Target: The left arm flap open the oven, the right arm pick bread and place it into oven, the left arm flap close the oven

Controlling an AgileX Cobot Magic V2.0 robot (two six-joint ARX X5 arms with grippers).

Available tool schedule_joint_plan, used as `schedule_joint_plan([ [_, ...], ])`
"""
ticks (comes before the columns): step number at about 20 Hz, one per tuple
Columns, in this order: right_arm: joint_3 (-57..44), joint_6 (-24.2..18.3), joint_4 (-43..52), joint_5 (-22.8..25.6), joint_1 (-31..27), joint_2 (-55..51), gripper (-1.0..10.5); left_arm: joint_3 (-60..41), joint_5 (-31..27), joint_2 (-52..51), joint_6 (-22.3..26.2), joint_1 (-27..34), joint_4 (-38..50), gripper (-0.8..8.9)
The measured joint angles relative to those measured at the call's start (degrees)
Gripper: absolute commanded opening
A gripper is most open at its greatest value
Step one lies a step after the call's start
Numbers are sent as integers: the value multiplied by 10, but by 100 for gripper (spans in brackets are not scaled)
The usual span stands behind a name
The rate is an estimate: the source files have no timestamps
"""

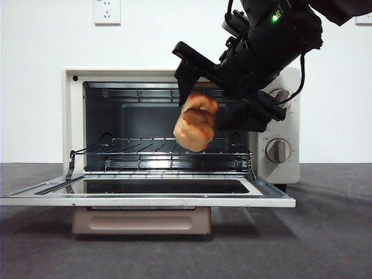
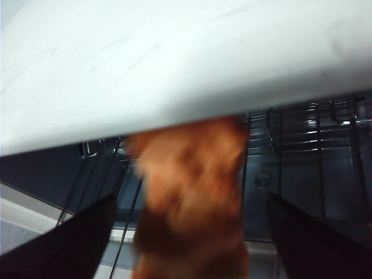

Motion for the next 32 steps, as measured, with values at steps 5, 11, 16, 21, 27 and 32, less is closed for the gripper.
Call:
schedule_joint_plan([
  [5, 0, 0, -3, -19, 0, -1, 459, 0, 0, 0, -2, 0, -6, 16],
  [11, 0, 3, -117, -58, 22, -88, 459, 0, -46, 0, 0, 0, -11, 15],
  [16, 0, -44, -267, -91, 59, -238, 440, 0, -58, 38, 1, 3, -34, 14],
  [21, 0, -106, -408, -165, 60, -407, 416, 0, -7, 148, 16, 47, -10, 14],
  [27, 0, -128, -624, -156, 58, -574, 414, 0, 194, 272, 50, 184, 52, 14],
  [32, 0, -131, -709, -134, 58, -659, 355, -8, 319, 307, 85, 380, 57, 14],
])
